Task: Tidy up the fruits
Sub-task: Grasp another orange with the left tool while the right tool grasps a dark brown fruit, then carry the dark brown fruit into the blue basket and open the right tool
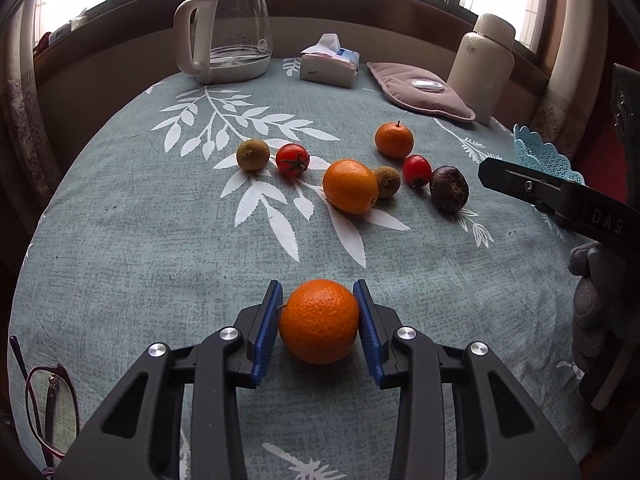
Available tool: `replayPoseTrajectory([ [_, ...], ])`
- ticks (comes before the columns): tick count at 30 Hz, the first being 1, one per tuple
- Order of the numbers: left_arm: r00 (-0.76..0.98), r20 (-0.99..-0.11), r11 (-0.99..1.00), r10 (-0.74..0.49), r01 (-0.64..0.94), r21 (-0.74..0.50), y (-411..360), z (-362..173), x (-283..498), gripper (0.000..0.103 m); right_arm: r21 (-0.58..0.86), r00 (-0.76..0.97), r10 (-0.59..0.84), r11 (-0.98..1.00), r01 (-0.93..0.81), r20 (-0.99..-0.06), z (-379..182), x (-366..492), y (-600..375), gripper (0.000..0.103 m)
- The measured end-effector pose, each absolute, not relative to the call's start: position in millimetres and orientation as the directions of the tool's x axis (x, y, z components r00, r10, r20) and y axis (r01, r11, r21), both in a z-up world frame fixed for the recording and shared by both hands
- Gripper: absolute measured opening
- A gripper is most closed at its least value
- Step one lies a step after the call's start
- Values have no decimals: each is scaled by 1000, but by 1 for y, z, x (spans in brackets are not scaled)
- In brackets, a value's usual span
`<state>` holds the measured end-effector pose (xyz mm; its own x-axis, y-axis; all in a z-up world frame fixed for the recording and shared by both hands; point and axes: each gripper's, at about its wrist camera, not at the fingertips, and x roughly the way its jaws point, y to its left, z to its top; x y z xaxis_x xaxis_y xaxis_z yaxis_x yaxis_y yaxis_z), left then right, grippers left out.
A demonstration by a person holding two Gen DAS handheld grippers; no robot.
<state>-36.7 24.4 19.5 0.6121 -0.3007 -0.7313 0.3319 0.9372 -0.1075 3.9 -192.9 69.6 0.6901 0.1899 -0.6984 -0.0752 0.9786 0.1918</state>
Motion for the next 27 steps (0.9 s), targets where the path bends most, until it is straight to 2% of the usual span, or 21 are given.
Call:
replayPoseTrajectory([
  [2, 612, -731, 937, -301, 331, -109, 25, 20, -37, 37, 212, 661, 207, 975, -74, -721, 63, 16, -192, 93],
  [4, 614, -731, 938, -299, 332, -105, 24, 19, -37, 37, 225, 637, 222, 971, -77, -738, 57, 25, -189, 80],
  [11, 610, -731, 935, -306, 335, -111, 24, 18, -36, 37, 218, 586, 231, 971, -94, -777, 40, 44, -178, 63],
  [17, 609, -731, 934, -309, 338, -114, 24, 18, -35, 37, 140, 590, 162, 987, -83, -791, 34, 45, -171, 48],
  [27, 608, -733, 934, -306, 339, -109, 22, 18, -35, 37, 97, 629, 125, 992, -78, -767, 41, 32, -170, 46],
])
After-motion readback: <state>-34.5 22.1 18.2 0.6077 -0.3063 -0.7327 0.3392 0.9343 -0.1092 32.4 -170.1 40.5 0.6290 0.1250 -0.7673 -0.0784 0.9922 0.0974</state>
